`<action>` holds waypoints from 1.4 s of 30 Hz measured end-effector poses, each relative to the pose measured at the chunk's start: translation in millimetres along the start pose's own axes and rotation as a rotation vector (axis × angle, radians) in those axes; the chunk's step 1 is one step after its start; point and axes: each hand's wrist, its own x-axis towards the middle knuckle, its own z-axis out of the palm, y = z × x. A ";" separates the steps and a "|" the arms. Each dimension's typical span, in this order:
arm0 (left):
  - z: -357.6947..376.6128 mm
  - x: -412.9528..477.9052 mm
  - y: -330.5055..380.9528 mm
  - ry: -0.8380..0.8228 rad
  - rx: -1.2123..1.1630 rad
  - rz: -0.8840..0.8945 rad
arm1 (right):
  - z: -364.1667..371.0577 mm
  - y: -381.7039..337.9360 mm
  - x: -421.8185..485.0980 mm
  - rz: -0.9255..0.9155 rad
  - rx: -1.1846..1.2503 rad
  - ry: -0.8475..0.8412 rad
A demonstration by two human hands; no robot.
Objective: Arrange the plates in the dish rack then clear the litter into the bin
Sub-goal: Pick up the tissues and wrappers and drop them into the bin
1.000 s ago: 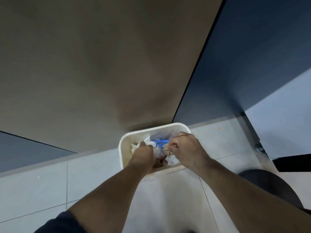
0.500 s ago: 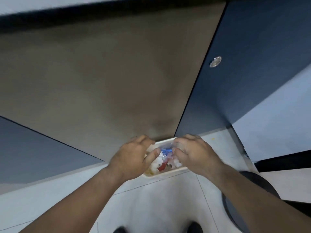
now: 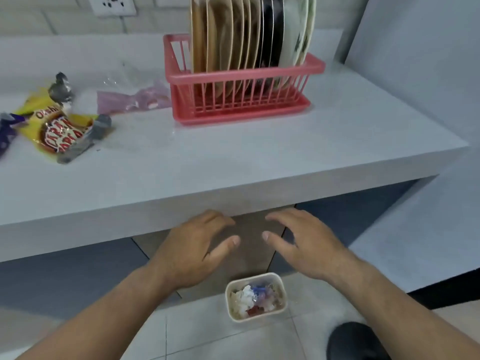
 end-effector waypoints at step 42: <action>-246.8 42.4 -199.8 0.267 -0.009 -0.104 | -17.3 -243.7 244.6 -0.113 -0.145 -0.074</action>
